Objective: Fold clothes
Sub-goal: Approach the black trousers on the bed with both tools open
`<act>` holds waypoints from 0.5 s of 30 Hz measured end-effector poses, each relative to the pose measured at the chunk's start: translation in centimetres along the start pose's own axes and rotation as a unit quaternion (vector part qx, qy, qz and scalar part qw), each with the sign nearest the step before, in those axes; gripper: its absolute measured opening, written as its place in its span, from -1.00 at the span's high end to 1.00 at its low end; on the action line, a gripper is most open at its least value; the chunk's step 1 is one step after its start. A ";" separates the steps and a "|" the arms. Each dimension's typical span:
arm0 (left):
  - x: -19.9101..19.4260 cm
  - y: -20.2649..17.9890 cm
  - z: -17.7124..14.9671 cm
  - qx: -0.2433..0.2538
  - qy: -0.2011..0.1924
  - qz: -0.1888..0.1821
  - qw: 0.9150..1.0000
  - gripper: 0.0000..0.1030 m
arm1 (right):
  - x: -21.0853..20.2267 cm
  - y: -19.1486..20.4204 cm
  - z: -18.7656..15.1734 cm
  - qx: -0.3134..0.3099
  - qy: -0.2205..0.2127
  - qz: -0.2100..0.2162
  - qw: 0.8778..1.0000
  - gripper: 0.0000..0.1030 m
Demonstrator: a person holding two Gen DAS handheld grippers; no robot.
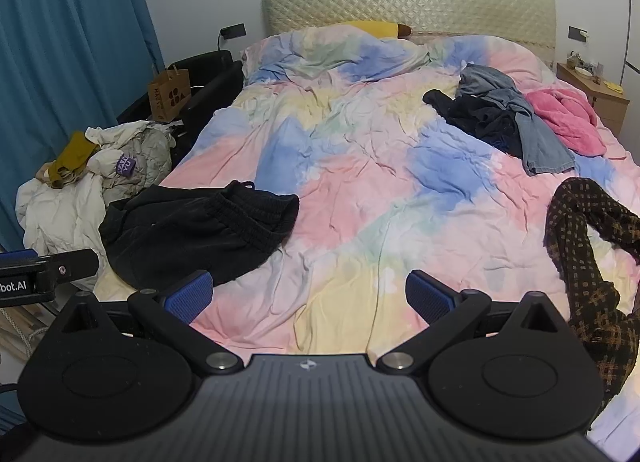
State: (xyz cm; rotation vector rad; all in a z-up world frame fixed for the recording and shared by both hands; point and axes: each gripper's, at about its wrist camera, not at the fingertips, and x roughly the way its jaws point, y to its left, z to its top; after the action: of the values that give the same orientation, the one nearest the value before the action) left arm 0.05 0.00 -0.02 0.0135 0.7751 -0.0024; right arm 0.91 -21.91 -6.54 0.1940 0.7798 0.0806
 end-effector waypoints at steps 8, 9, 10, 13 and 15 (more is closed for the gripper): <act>0.1 -0.1 0.0 -0.003 0.006 -0.002 1.000 -1.00 | -0.1 -0.4 -0.1 -0.002 -0.004 0.002 1.000 -1.00; 0.1 -0.1 0.0 -0.003 0.006 -0.002 1.000 -1.00 | -0.1 -0.4 -0.1 -0.003 -0.004 0.002 1.000 -1.00; 0.0 -0.2 -0.1 -0.003 0.006 -0.002 1.000 -1.00 | -0.1 -0.5 -0.1 -0.003 -0.004 0.003 1.000 -1.00; -0.1 -0.6 -0.2 -0.001 0.006 0.000 1.000 -1.00 | -0.2 -0.7 -0.3 -0.002 -0.005 0.002 1.000 -1.00; 0.0 -0.6 -0.2 0.002 0.007 0.003 1.000 -0.99 | -0.2 -0.6 -0.3 -0.002 -0.005 0.001 1.000 -1.00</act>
State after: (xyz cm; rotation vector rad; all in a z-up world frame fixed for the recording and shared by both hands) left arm -0.11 -0.56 -0.18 0.0189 0.7884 0.0024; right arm 0.50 -22.46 -6.72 0.1916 0.7686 0.0822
